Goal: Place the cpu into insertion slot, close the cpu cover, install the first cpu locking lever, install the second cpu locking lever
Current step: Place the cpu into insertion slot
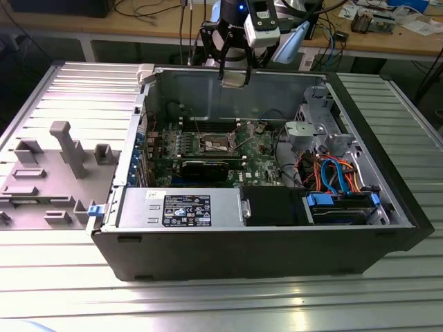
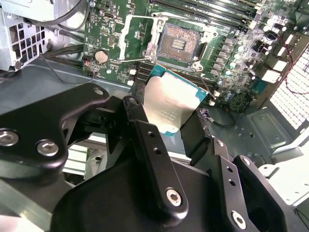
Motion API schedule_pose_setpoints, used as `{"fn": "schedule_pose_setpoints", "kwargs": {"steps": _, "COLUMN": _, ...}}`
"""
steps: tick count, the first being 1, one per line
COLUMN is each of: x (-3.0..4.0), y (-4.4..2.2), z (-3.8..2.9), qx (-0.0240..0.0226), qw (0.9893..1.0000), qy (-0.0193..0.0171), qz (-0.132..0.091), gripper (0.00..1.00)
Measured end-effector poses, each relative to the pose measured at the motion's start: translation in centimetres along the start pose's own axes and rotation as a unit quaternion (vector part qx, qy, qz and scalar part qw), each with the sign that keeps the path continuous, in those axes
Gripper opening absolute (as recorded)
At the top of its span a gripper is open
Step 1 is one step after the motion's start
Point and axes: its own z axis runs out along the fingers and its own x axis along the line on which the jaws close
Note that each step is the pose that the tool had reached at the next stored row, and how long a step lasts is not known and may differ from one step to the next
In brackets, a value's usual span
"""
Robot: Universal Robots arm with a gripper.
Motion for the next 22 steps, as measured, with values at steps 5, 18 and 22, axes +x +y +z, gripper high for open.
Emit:
{"fn": "schedule_pose_setpoints", "kwargs": {"steps": 5, "x": 0.00, "y": 0.00, "z": 0.00, "qx": 0.0000, "qw": 1.0000, "qy": 0.0000, "qz": 0.000, "gripper": 0.54}}
{"fn": "schedule_pose_setpoints", "kwargs": {"steps": 18, "x": 0.00, "y": 0.00, "z": 0.00, "qx": -0.0004, "qw": 0.9998, "qy": -0.0018, "qz": 0.020, "gripper": 0.54}}
{"fn": "schedule_pose_setpoints", "kwargs": {"steps": 22, "x": 0.00, "y": 0.00, "z": 0.00, "qx": -0.0005, "qw": 0.9996, "qy": -0.0024, "qz": 0.026, "gripper": 0.54}}
